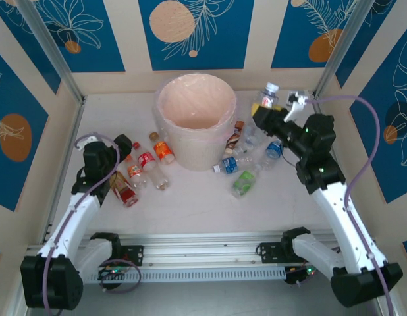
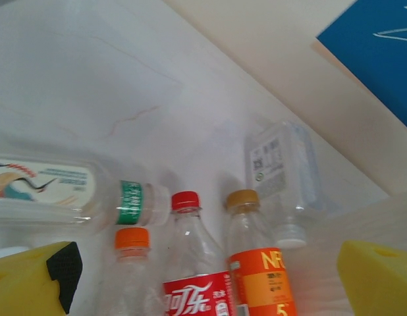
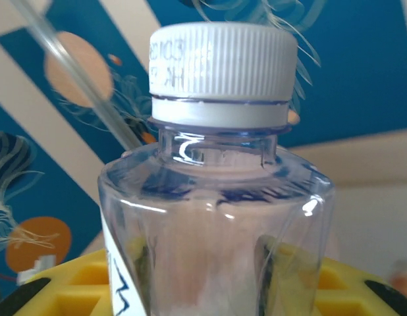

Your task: Put the plastic bottles in the bin

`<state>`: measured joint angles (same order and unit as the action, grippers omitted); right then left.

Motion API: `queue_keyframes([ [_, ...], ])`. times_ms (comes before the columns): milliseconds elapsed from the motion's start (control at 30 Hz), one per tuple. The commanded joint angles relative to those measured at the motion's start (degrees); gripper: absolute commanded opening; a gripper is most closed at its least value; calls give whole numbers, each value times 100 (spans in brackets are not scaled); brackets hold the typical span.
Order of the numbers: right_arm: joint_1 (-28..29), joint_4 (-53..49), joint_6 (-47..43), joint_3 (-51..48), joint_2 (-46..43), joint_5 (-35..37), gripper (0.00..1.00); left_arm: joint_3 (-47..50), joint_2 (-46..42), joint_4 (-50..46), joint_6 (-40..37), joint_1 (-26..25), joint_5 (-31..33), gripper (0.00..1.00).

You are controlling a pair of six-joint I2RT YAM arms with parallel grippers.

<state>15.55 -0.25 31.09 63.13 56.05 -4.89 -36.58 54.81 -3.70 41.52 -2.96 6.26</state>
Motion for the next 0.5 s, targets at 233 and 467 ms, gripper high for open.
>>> queue_keyframes([
  [233,872,519,-1303,2362,2539,39,31,-458,132,-841,-257,77,-495,100],
  [467,1463,-775,-2480,4143,4216,1295,31,-382,-79,-1003,-193,77,-360,100],
])
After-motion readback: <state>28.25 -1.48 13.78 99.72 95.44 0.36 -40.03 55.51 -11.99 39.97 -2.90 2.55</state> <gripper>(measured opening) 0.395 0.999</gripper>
